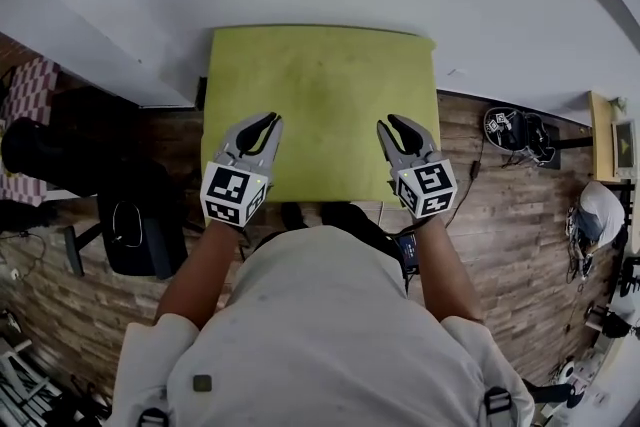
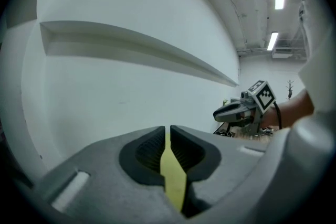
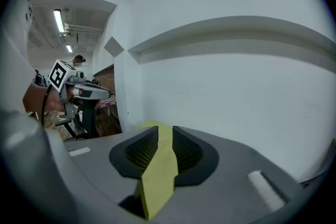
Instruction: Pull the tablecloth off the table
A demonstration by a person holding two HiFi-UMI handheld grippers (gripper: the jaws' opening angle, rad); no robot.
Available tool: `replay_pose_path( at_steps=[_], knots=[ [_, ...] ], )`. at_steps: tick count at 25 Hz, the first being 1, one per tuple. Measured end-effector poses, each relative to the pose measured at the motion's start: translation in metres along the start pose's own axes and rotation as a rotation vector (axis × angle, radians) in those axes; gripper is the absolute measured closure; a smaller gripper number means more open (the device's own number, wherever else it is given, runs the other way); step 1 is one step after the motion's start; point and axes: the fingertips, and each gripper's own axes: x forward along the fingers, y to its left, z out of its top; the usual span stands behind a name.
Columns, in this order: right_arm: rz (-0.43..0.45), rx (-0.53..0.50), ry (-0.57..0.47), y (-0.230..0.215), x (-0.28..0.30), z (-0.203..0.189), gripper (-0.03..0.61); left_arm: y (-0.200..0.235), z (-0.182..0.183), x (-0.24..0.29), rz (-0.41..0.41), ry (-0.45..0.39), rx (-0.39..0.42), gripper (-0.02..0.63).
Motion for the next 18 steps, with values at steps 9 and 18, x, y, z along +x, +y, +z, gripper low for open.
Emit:
replay_pose_path(
  at_steps=[9,18],
  knots=[
    [0.048,0.041,0.160,-0.047,0.039,-0.067,0.388,0.008,-0.062,0.056,-0.018,0.171,-0.059,0.509],
    [0.113,0.069,0.382,-0.077,0.082,-0.158,0.282,0.035,-0.153,0.092,0.020,0.376,-0.152,0.391]
  ],
)
